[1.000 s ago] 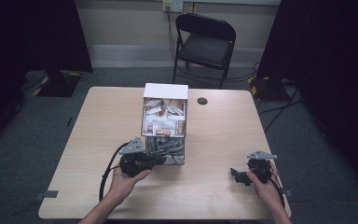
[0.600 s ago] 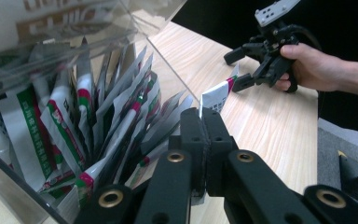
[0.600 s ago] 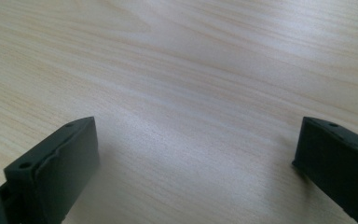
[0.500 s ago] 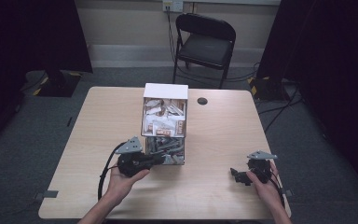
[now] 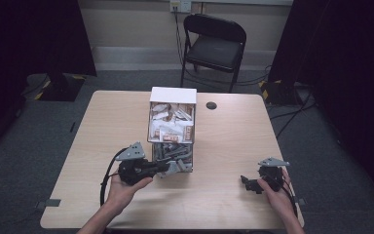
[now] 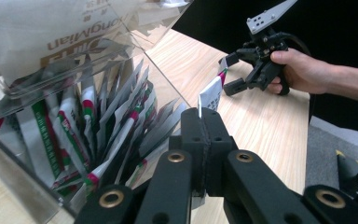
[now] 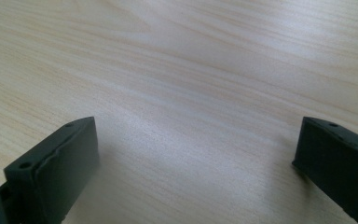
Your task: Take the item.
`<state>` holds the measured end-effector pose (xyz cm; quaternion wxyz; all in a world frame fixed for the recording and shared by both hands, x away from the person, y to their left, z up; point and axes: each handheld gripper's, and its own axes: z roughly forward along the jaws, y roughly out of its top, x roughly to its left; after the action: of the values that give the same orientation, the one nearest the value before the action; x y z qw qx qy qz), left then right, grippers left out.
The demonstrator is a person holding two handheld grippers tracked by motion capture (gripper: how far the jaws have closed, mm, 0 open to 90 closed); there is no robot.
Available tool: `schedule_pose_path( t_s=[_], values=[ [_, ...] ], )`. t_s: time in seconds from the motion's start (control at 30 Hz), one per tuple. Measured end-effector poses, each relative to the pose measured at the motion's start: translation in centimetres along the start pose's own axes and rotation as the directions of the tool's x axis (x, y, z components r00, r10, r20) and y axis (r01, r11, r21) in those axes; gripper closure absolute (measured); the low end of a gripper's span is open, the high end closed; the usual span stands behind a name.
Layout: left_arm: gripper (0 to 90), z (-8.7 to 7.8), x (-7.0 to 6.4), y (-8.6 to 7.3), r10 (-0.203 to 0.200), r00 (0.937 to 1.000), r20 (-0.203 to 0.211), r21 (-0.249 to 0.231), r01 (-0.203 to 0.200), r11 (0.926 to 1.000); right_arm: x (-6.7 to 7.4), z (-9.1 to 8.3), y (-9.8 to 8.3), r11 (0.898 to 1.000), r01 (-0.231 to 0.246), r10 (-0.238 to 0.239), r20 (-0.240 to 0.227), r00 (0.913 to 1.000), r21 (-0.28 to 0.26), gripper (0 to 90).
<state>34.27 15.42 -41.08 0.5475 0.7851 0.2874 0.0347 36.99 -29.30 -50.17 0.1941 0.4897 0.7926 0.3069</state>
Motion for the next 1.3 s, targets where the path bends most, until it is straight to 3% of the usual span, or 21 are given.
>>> schedule_pose_path(
  t_s=[0.37, 0.67, 0.97, 1.07, 1.3],
  values=[
    [90.0, -1.4, -0.3, 0.0, 0.007, 1.0000, 0.002, -0.030, -0.007, 0.9995, 0.0, 0.0, 0.0, 1.000, 0.000, 0.000, 0.000, 1.0000, 0.000, 0.0],
    [90.0, -2.7, -0.6, 0.1, 0.026, 0.9996, -0.004, -0.011, -0.026, 0.9996, 0.0, 0.0, 0.0, 1.000, 0.000, 0.000, 0.000, 1.0000, 0.000, 0.0],
    [90.0, -4.8, 0.0, 0.3, 0.033, 0.9986, -0.043, -0.041, -0.034, 0.9986, 0.0, 0.0, 0.0, 1.000, -0.001, 0.001, -0.002, 1.0000, 0.001, 0.0],
    [90.0, -5.2, 0.3, 0.4, 0.016, 0.9987, -0.047, -0.056, -0.019, 0.9982, 0.0, 0.0, 0.0, 1.000, -0.001, 0.001, -0.002, 1.0000, 0.001, 0.0],
    [90.0, -6.3, 0.8, 0.0, 0.006, 0.9975, -0.070, -0.042, -0.009, 0.9991, 0.0, 0.0, 0.0, 1.000, -0.001, 0.001, -0.002, 1.0000, 0.001, 0.0]
  ],
)
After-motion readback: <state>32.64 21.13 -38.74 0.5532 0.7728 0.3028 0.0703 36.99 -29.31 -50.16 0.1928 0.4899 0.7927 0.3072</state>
